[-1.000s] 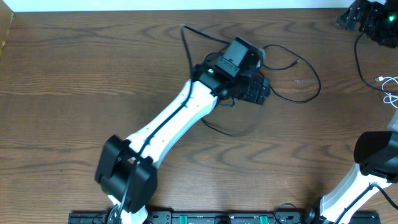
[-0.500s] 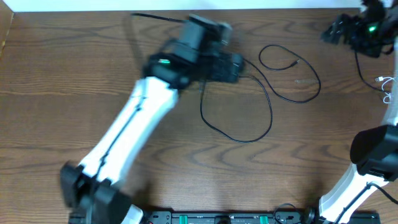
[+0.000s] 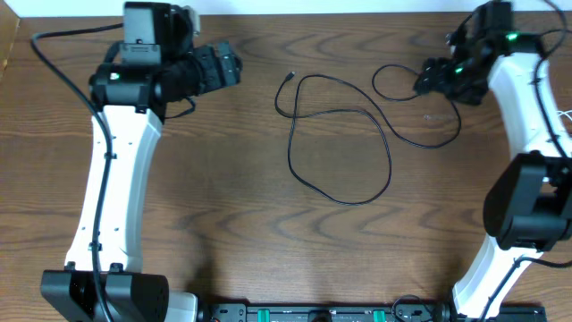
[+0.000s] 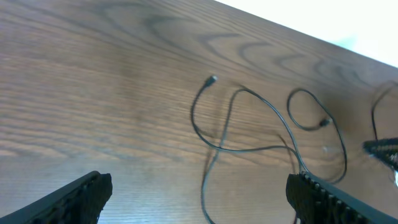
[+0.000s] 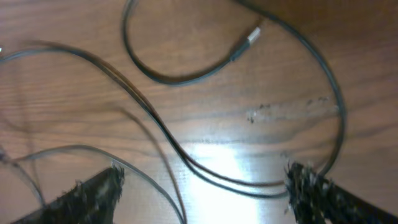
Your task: Untangle cables
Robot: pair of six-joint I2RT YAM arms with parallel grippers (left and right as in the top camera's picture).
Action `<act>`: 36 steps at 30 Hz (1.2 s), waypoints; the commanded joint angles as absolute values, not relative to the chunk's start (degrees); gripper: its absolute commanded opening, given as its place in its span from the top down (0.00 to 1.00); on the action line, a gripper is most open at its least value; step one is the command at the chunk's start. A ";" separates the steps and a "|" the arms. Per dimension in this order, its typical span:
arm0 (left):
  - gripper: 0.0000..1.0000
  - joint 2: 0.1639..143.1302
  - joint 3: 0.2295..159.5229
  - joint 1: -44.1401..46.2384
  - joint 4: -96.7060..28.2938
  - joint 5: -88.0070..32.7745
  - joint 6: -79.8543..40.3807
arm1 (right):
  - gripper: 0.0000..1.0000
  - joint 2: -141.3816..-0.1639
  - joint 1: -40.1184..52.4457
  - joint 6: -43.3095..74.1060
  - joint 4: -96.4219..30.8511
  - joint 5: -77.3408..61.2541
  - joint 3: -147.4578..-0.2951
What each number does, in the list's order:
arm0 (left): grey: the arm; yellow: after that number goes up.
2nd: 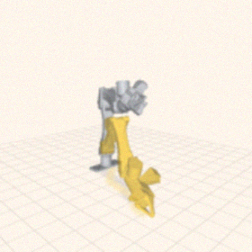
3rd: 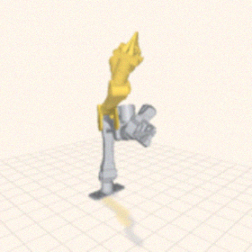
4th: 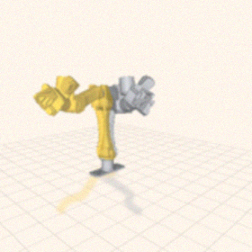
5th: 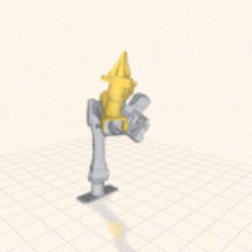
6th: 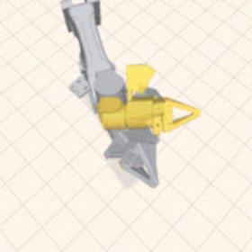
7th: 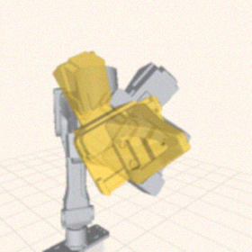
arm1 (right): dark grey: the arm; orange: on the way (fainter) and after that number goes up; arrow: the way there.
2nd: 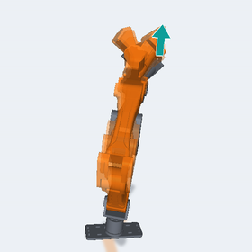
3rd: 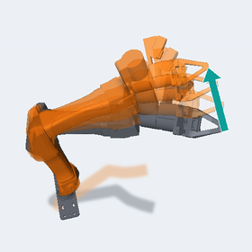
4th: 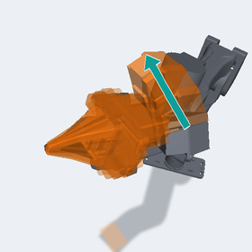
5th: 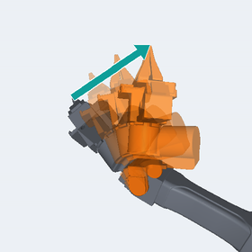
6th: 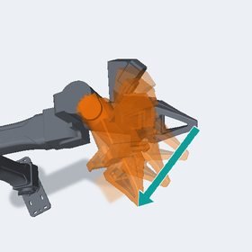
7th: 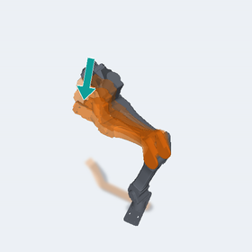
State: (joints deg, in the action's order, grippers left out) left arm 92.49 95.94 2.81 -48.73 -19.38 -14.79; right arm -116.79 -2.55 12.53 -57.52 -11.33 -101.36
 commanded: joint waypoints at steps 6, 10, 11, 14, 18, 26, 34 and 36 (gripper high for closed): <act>0.05 92.51 95.79 2.04 -49.74 -18.17 -14.83 | 0.36 -117.34 4.03 38.46 -42.76 3.53 -87.96; 0.05 92.51 95.79 2.07 -50.35 -18.20 -14.85 | 0.61 -117.34 4.99 44.60 -34.89 5.02 -83.42; 0.05 92.49 95.79 2.07 -50.54 -18.20 -14.85 | 0.64 -117.34 4.97 45.87 -33.50 5.26 -82.61; 0.05 92.51 95.79 2.07 -50.81 -18.20 -14.83 | 0.68 -117.34 4.82 47.62 -29.85 5.32 -80.75; 0.05 92.51 95.79 2.07 -50.81 -18.20 -14.85 | 0.67 -117.34 4.58 47.97 -26.79 6.13 -80.44; 0.05 92.51 95.79 2.07 -50.81 -18.20 -14.85 | 0.61 -117.36 3.66 47.97 -22.50 5.87 -80.58; 0.05 92.51 95.79 2.07 -50.74 -18.17 -14.85 | 0.59 -119.09 0.58 47.05 -22.41 4.08 -81.03; 0.05 92.51 95.79 2.07 -50.74 -18.20 -14.85 | 0.57 -120.11 0.27 46.02 -21.76 3.27 -81.34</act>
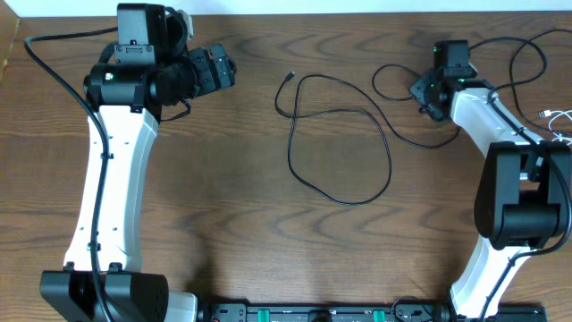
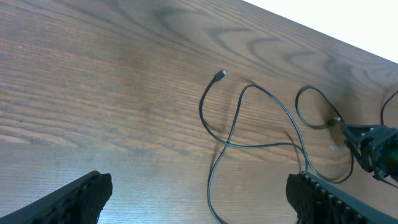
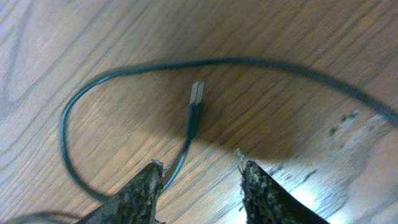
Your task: Untangle cables
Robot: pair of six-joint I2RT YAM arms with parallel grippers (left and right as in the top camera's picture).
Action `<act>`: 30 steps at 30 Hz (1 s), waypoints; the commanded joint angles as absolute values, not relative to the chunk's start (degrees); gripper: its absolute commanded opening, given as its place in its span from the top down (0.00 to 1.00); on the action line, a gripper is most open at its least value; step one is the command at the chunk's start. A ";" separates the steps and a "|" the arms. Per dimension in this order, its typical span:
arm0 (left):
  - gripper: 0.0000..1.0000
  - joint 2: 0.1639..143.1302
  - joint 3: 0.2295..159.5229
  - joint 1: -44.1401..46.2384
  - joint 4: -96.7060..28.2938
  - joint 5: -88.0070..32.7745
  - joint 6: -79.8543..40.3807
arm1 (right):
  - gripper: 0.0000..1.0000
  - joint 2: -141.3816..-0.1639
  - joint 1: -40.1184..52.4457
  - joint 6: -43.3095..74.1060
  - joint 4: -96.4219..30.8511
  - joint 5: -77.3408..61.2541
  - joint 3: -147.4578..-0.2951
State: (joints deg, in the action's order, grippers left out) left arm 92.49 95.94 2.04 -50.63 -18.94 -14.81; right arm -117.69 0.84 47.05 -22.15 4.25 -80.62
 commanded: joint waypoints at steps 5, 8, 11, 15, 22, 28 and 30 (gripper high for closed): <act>0.05 92.51 95.79 2.07 -50.76 -18.20 -14.85 | 0.56 -123.17 0.27 44.47 -18.35 0.80 -81.38; 0.05 92.49 95.79 2.07 -50.78 -18.20 -14.83 | 0.57 -124.64 0.86 43.44 -17.04 0.71 -81.38; 0.05 92.51 95.79 2.07 -50.78 -18.17 -14.83 | 0.59 -125.21 1.41 43.16 -16.88 1.78 -81.38; 0.05 92.49 95.79 2.07 -50.92 -18.17 -14.83 | 0.62 -125.75 1.54 42.11 -16.43 3.14 -81.38; 0.05 92.49 95.79 2.07 -51.00 -18.17 -14.83 | 0.63 -128.51 1.54 35.55 -14.33 6.28 -81.36; 0.05 92.51 95.79 2.07 -51.03 -18.17 -14.83 | 0.66 -131.17 1.54 28.14 -16.67 6.96 -81.36; 0.05 92.51 95.79 2.07 -51.03 -18.17 -14.83 | 0.71 -131.17 1.56 25.91 -19.07 6.96 -81.36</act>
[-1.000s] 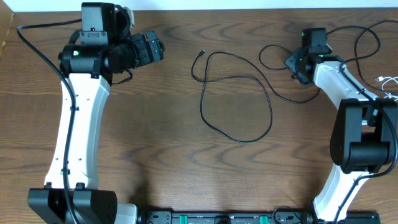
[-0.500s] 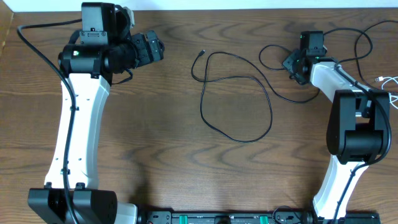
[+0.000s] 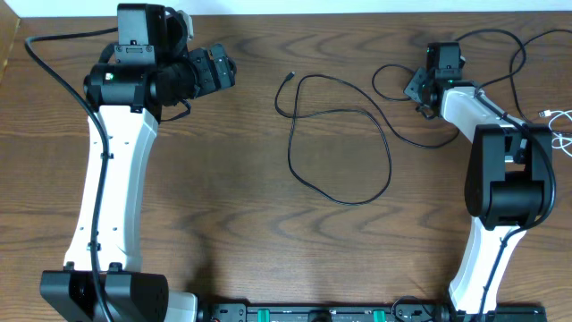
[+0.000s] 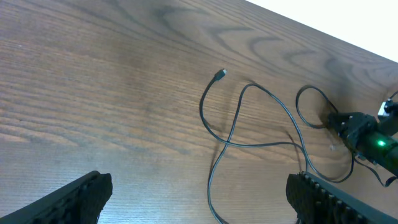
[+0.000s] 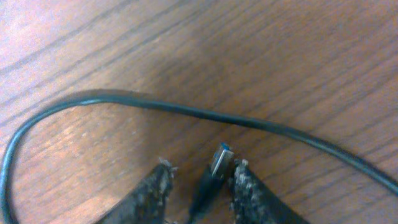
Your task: Untangle cables
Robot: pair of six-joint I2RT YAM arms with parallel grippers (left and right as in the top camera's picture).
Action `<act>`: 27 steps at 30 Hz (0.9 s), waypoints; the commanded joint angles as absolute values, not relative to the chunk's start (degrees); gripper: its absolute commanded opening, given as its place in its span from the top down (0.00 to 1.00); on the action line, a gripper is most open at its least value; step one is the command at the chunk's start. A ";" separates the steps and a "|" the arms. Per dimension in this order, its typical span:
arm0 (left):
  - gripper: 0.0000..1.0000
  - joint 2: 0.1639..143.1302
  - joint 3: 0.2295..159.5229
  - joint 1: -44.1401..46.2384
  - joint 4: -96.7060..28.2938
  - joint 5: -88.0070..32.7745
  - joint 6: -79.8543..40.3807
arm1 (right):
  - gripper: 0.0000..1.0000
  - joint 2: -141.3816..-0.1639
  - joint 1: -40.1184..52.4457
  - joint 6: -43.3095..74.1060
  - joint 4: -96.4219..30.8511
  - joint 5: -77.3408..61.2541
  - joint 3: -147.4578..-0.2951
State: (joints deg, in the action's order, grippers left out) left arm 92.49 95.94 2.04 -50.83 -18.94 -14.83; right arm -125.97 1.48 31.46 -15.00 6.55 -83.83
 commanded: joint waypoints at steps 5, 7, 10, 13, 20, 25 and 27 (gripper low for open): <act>0.05 92.51 95.79 2.07 -50.98 -18.17 -14.83 | 0.86 -130.93 1.56 22.72 -26.11 5.56 -81.36; 0.04 92.49 95.79 2.07 -50.98 -18.17 -14.83 | 0.91 -130.65 1.54 22.61 -28.27 4.51 -81.38; 0.05 92.51 95.79 2.07 -50.98 -18.20 -14.83 | 0.96 -129.14 1.54 22.61 -30.20 2.79 -81.38; 0.05 92.51 95.79 2.07 -51.00 -18.20 -14.83 | 0.98 -125.82 1.56 22.59 -31.42 1.13 -81.38; 0.05 92.49 95.79 2.07 -50.98 -18.17 -14.83 | 0.99 -113.73 2.00 16.05 -33.63 -18.85 -81.38; 0.05 92.51 95.79 2.07 -50.96 -18.17 -14.83 | 0.99 -104.75 5.50 14.26 -36.27 -27.75 -81.38; 0.05 92.51 95.79 2.07 -50.96 -18.17 -14.85 | 0.99 -101.78 7.81 14.28 -36.73 -26.65 -81.38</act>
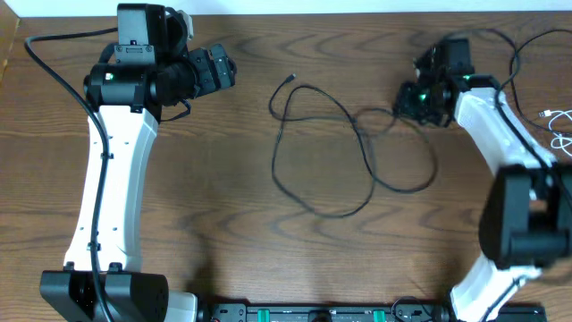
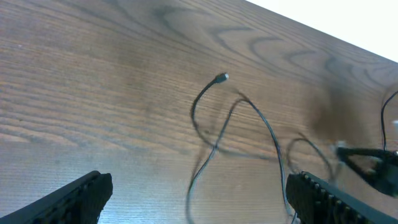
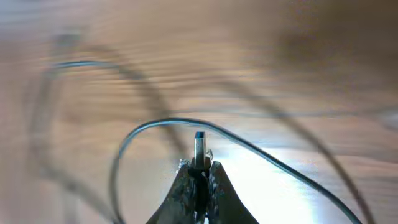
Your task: Untangle cables
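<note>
A thin black cable (image 1: pixel 322 170) lies in crossing loops on the middle of the brown table, its small plug end (image 1: pixel 292 79) at the upper left of the loops. My right gripper (image 3: pixel 200 167) is shut on the cable's USB plug (image 3: pixel 199 146), which sticks up from between the fingers; the overhead view shows this gripper (image 1: pixel 420 94) held at the back right, above the wood. My left gripper (image 1: pixel 223 67) hangs open at the back left, well clear of the cable, with the plug end (image 2: pixel 222 78) visible ahead of it.
More black cable (image 1: pixel 527 54) and a white cable (image 1: pixel 559 121) lie at the table's far right edge. The wooden table (image 1: pixel 206 224) runs wide around the loops. A black rail with green connectors (image 1: pixel 313 313) runs along the front edge.
My right gripper has shut on the USB plug and lifted it off the table. The cable's loops have shifted leftward and changed shape. The left arm has not moved.
My right gripper hung wide open above the cable's right-hand loops. Then it was low and narrower beside the USB plug. Then the plug lay between its fingers on the wood. Now it holds the plug raised, and the loops have shifted.
</note>
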Robot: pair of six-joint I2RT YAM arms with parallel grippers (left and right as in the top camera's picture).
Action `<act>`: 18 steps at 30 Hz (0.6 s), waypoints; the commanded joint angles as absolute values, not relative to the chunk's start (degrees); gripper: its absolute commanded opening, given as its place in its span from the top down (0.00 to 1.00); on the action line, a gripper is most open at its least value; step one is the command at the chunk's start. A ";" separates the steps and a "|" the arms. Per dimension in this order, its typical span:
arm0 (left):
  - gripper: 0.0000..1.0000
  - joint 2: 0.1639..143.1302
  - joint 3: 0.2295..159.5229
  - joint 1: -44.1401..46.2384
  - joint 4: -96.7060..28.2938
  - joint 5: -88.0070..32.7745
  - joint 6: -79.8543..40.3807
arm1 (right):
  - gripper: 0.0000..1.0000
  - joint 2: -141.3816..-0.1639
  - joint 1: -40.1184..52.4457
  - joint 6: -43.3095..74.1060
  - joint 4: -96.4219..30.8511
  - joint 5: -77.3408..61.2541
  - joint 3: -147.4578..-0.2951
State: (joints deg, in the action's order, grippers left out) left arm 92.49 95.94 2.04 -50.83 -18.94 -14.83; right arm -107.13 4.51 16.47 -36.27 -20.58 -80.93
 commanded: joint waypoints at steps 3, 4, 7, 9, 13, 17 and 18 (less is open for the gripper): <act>0.05 92.51 95.79 2.07 -50.96 -18.17 -14.85 | 0.99 -99.44 11.53 14.33 -36.73 -25.39 -81.38; 0.05 92.51 95.79 2.07 -50.96 -18.20 -14.83 | 0.99 -99.31 12.80 14.35 -36.91 -24.88 -81.38; 0.05 92.51 95.79 2.07 -50.98 -18.17 -14.85 | 0.99 -100.01 16.78 14.79 -37.89 -23.22 -81.30; 0.05 92.51 95.79 2.07 -50.96 -18.17 -14.85 | 0.99 -101.03 19.44 15.35 -38.57 -21.21 -81.30; 0.05 92.49 95.79 2.07 -50.87 -18.17 -14.85 | 0.97 -104.09 24.69 15.77 -38.61 -19.29 -81.30; 0.05 92.49 95.79 2.07 -50.68 -18.17 -14.85 | 0.36 -106.98 27.88 15.00 -39.22 -18.28 -81.30; 0.05 92.51 95.79 2.07 -50.65 -18.17 -14.85 | 0.26 -107.35 28.21 14.52 -39.51 -18.28 -81.30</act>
State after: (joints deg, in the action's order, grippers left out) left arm 92.49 95.94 2.04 -50.74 -18.94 -14.83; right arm -106.06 27.24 15.81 -39.00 -19.70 -81.34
